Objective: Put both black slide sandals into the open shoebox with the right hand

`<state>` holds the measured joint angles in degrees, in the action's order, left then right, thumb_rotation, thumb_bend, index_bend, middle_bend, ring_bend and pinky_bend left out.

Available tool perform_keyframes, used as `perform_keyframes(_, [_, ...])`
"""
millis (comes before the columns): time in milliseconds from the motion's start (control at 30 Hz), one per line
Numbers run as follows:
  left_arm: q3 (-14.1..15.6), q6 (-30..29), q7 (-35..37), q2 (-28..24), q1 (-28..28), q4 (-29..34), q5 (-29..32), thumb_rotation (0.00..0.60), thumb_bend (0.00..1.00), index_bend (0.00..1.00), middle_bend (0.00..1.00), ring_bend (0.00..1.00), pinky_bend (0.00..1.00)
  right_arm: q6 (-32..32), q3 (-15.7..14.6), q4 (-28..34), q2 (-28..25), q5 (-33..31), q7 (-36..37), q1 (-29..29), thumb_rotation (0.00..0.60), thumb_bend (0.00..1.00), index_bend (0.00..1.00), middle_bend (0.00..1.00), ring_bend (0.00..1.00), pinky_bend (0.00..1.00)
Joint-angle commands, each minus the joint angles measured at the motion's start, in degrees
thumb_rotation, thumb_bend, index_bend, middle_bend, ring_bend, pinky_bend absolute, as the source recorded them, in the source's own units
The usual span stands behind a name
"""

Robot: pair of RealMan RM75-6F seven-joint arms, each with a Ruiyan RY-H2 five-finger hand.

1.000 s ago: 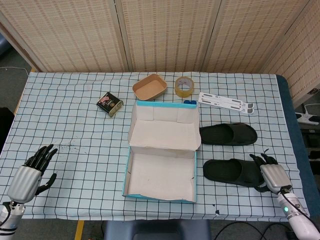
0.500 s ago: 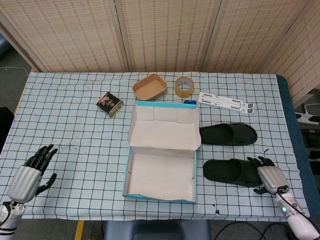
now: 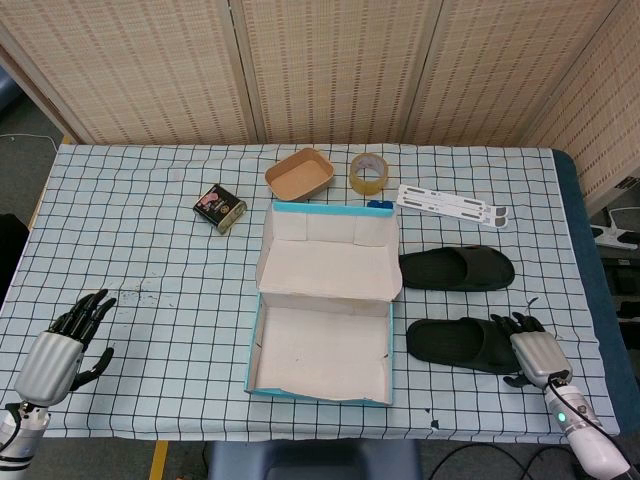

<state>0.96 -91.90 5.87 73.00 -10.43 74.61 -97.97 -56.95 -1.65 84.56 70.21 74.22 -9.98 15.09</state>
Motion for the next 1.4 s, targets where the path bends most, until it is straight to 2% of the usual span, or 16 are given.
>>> perform_keyframes(33, [0.01, -0.07, -0.04, -0.03, 0.01, 0.06, -0.09, 0.600, 0.40, 0.06, 0.02, 0.08, 0.30, -0.08, 0.02, -0.45, 0.43, -0.27, -0.32, 0.00, 0.600, 0.05, 0.01, 0.10, 0.00, 0.07])
perform_keyframes(400, [0.03, -0.01, 0.10, -0.08, 0.03, 0.09, -0.08, 0.600, 0.40, 0.06, 0.02, 0.08, 0.30, -0.38, -0.25, -1.57, 1.59, -1.14, -3.08, 0.06, 0.600, 0.05, 0.02, 0.10, 0.00, 0.07])
perform_keyframes(533, [0.05, -0.03, 0.12, -0.08, 0.07, 0.07, -0.08, 0.600, 0.40, 0.06, 0.02, 0.08, 0.30, -1.74, 0.22, -2.06, 2.43, -1.73, -3.89, -0.36, 0.600, 0.05, 0.08, 0.15, 0.01, 0.07])
perform_keyframes(767, [0.06, 0.05, 0.09, -0.13, 0.05, 0.16, -0.10, 0.600, 0.40, 0.07, 0.02, 0.08, 0.30, -3.54, 1.22, -3.80, 4.32, -2.73, -4.18, -0.91, 0.600, 0.06, 0.23, 0.27, 0.11, 0.11])
perform_keyframes(1067, [0.07, 0.10, 0.24, -0.19, 0.06, 0.20, -0.09, 0.600, 0.40, 0.07, 0.02, 0.08, 0.30, -2.66, 1.30, -4.80, 4.98, -3.47, -4.33, -0.71, 0.600, 0.06, 0.26, 0.29, 0.13, 0.12])
perform_keyframes(1133, [0.08, 0.12, 0.22, -0.21, 0.05, 0.22, -0.09, 0.600, 0.40, 0.07, 0.02, 0.08, 0.30, -3.52, 1.50, -4.99, 5.30, -3.20, -4.27, -0.90, 0.600, 0.06, 0.29, 0.31, 0.16, 0.15])
perform_keyframes(1400, [0.15, 0.20, 0.26, -0.24, 0.04, 0.23, -0.16, 0.600, 0.40, 0.07, 0.02, 0.08, 0.30, -9.02, 1.89, -5.02, 5.93, 0.16, -2.30, -2.44, 0.600, 0.06, 0.54, 0.51, 0.37, 0.32])
